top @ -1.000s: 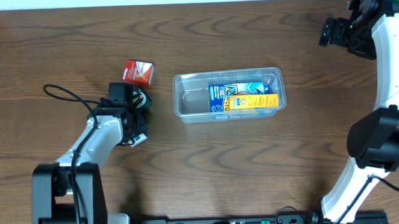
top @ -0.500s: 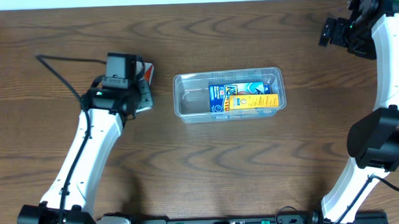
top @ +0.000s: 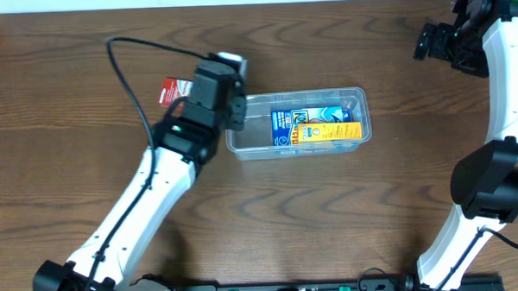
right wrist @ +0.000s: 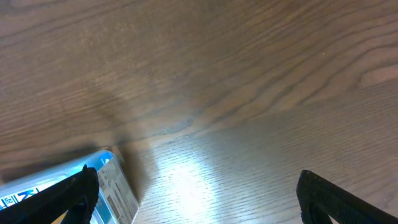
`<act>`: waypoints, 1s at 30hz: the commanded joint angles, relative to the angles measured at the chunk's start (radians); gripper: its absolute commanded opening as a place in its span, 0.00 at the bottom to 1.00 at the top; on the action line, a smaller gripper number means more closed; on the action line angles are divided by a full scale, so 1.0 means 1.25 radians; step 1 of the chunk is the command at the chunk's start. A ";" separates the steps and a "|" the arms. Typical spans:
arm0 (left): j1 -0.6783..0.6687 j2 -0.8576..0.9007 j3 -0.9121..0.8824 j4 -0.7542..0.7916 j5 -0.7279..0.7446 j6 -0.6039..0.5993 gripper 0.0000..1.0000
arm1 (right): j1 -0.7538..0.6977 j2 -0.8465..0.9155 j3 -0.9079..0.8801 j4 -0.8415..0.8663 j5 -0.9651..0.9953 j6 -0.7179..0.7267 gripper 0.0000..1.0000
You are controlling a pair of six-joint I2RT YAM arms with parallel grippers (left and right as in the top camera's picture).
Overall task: Pack container
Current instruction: 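Lift the white Panadol box and carry it over the container, then lower the white Panadol box into the container's right end and release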
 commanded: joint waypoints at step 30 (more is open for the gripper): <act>-0.320 0.219 0.016 0.477 -0.140 0.297 0.43 | -0.003 -0.001 0.012 -0.001 -0.006 0.009 0.99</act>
